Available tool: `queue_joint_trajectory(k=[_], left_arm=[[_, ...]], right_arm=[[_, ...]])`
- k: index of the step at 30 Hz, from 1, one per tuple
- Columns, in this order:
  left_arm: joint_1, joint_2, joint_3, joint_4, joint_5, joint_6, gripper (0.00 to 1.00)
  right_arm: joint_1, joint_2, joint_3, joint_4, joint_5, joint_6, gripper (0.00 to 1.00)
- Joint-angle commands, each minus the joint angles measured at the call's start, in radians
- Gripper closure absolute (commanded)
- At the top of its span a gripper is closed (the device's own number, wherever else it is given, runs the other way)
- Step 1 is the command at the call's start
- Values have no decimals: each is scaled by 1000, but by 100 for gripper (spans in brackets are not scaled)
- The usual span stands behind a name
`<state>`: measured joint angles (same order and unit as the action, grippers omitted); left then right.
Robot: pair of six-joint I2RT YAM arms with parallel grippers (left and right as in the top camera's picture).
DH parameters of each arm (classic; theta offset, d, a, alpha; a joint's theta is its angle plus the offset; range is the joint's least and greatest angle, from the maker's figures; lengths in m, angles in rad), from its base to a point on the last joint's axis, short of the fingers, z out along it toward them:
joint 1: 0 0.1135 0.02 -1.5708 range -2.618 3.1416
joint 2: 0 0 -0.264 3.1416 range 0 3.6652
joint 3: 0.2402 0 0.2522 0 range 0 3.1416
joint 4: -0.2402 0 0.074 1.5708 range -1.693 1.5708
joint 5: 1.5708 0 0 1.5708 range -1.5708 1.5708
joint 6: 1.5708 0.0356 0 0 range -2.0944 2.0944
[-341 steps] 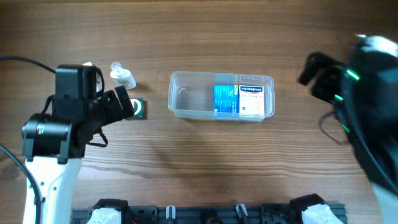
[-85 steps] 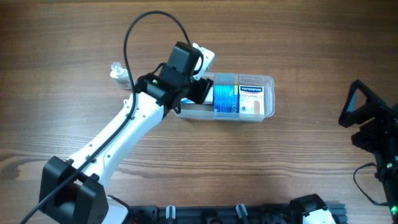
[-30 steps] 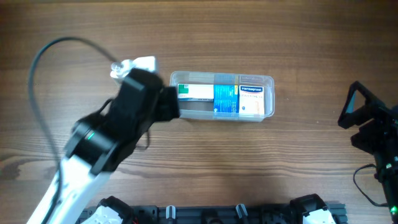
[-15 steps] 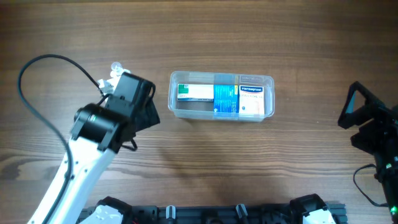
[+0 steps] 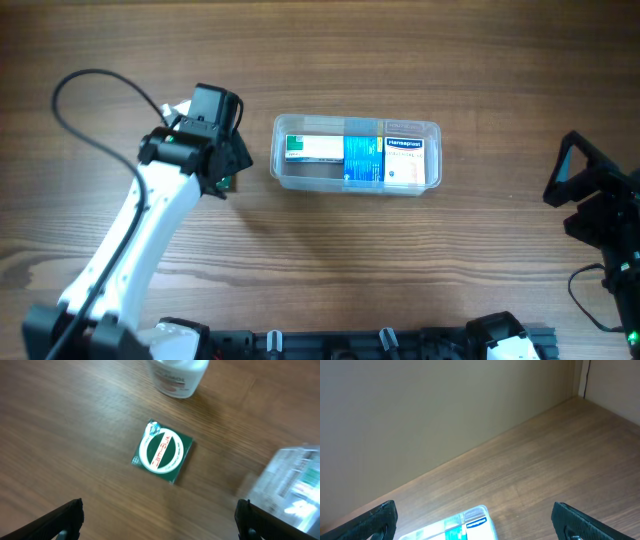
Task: Pack container
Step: 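Move the left gripper back over the green Zam-Buk tin, then lower the left gripper and grasp the Zam-Buk tin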
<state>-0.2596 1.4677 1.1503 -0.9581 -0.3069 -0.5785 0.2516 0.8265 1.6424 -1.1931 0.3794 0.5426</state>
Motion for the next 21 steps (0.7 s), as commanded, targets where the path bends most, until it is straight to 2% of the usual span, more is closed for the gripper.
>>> queue_joint_trajectory(k=[1,7,14,21], left_arm=[[13,114,-39,45,19,106,1],[21,240,-39,121,21,209,6],[74,318,-39,176,20,253,6],[79,374,-39,234,119,381,7]], right_arm=[[-2,0,-2,2,16,10,0],[-2,0,-2,2,16,10,0],[-2,0,-2,2,16,10,0],[-2,0,-2,2,16,10,0]])
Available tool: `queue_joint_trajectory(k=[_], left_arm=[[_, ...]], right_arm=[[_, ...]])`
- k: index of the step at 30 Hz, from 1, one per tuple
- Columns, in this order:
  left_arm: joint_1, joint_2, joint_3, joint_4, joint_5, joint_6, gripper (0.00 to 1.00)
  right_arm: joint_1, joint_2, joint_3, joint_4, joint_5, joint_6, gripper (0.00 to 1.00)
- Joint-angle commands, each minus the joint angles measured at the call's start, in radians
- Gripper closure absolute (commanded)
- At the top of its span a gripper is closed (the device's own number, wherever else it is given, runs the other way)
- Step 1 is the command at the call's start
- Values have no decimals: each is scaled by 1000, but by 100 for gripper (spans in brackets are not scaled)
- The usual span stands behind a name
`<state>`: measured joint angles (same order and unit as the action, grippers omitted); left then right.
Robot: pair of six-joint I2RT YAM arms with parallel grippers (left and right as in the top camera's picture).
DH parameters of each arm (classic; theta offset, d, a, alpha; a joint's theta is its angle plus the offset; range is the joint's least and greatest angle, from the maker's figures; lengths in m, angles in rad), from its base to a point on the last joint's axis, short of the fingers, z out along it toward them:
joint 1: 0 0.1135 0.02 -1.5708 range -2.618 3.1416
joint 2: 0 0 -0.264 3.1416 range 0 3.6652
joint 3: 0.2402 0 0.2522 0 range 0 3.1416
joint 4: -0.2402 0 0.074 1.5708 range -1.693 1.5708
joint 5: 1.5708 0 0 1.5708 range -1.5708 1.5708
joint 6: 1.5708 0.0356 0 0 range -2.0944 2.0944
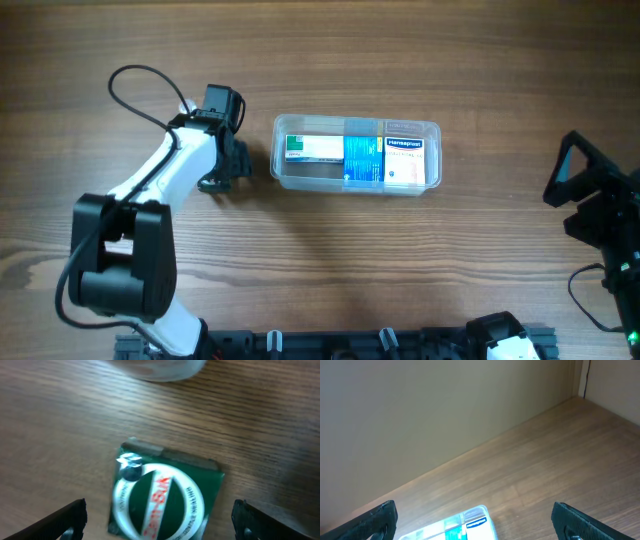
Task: Pack container
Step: 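Lower the left gripper and grasp the Zam-Buk tin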
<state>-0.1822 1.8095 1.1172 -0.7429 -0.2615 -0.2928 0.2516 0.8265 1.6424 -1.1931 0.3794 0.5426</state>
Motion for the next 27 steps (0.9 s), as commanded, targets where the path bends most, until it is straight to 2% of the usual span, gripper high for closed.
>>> queue_joint_trajectory(k=[1,10,13,17,19,27], left_arm=[[2,37,-6,23,92,114,8],[2,89,-6,33,142,133,9],[1,89,-6,28,141,132,16],[1,89,-6,28,141,129,40],[1,89,-6,25,140,129,48],[1,32,-6,-8,138,121,52]], right_arm=[[-2,0,-2,2,16,10,0],[-2,0,-2,2,16,10,0],[-2,0,-2,2,16,10,0],[-2,0,-2,2,16,10,0],[-2,0,-2,2,16,10,0],[-2,0,-2,2,16,10,0]])
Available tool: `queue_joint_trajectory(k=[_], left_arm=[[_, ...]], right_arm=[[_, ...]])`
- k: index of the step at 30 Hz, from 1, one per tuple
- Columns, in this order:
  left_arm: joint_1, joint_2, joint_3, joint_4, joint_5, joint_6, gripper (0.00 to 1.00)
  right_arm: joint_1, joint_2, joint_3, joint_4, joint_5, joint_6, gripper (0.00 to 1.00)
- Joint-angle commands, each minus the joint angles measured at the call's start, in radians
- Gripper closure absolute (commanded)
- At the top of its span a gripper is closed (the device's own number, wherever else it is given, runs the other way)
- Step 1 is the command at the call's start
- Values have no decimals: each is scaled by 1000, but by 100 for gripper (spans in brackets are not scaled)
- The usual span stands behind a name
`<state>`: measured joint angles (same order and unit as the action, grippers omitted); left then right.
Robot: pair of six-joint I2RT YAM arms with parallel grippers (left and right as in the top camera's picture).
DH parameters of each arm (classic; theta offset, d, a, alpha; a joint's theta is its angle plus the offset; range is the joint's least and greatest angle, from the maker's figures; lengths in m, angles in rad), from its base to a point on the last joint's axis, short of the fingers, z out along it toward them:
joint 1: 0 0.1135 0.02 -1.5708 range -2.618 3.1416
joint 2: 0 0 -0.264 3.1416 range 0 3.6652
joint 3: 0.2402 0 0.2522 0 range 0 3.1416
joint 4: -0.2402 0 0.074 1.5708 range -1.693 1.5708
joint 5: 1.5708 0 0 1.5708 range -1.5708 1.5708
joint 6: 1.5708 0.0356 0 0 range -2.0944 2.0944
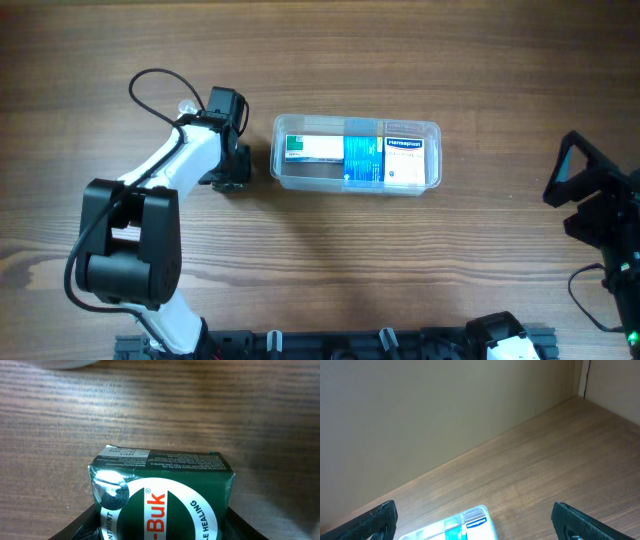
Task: Pack container
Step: 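Lower the left gripper and grasp the Zam-Buk tin, then lift the Zam-Buk tin and carry it over the container, then lower the tin into the container beside the Vicks box, release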
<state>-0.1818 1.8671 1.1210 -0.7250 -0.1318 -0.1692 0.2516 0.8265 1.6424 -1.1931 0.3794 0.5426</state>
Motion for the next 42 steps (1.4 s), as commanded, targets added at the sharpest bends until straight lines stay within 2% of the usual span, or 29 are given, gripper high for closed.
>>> queue_joint_trajectory(k=[1,9,15,18,23,32,35,42], left_arm=[[1,-50,-10,-32,8,-6,52],[-37,-357,0,-89,13,-22,52],[-174,-583,0,-28,19,-32,51],[-254,-617,-1,27,11,-106,53],[-337,-532,-1,107,1,-181,52],[-384,-206,-1,330,1,-218,53],[-384,-164,-1,352,1,-257,53],[-398,-156,-1,352,4,-258,53]], right_arm=[[-2,0,-2,2,16,10,0],[-2,0,-2,2,16,10,0],[-2,0,-2,2,16,10,0],[-2,0,-2,1,16,10,0],[-2,1,-2,1,16,10,0],[-2,1,-2,1,16,10,0],[-2,1,-2,1,16,11,0],[-2,1,-2,1,16,10,0]])
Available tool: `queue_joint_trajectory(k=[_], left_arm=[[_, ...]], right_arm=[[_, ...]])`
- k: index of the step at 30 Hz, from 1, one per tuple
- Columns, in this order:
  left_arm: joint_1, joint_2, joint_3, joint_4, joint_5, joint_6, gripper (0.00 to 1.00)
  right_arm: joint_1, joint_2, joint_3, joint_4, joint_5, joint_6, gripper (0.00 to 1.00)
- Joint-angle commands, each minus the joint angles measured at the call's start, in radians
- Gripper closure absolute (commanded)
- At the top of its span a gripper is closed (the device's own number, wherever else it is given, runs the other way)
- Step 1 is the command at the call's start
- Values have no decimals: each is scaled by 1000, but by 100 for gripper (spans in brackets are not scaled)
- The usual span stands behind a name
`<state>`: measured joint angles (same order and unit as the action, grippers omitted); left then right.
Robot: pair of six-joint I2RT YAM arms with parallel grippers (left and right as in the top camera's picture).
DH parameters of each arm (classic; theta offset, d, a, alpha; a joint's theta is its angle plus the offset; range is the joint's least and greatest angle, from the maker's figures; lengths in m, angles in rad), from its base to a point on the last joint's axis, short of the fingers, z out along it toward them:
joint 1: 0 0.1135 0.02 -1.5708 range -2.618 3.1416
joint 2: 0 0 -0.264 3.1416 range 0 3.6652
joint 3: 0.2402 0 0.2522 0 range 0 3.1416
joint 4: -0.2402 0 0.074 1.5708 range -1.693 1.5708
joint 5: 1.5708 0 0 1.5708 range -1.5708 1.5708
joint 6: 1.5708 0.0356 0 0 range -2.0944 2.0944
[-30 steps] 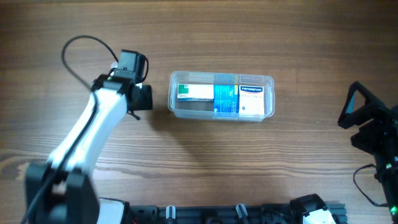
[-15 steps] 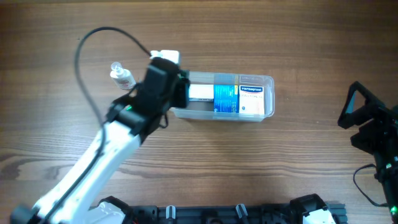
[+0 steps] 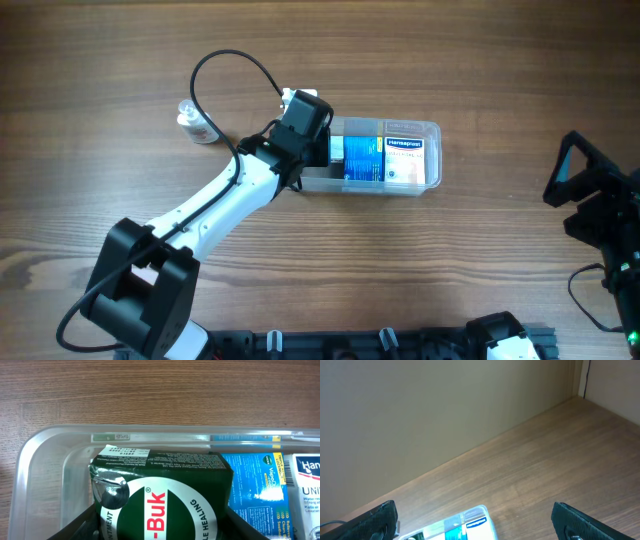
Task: Pack container
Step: 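Lower the tin into the container beside the Vicks box, release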
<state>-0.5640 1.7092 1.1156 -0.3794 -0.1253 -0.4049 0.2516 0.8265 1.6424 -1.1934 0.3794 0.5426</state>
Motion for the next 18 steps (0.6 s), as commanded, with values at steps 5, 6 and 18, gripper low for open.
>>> queue_joint_trajectory(k=[5,6,18], left_arm=[[-34,2,5,9,-5,-22,52],[-35,2,5,9,-6,-22,52],[-35,2,5,5,-6,-22,49]], right_arm=[[-2,1,-2,2,16,10,0],[-2,1,-2,2,16,10,0],[-2,1,-2,2,16,10,0]])
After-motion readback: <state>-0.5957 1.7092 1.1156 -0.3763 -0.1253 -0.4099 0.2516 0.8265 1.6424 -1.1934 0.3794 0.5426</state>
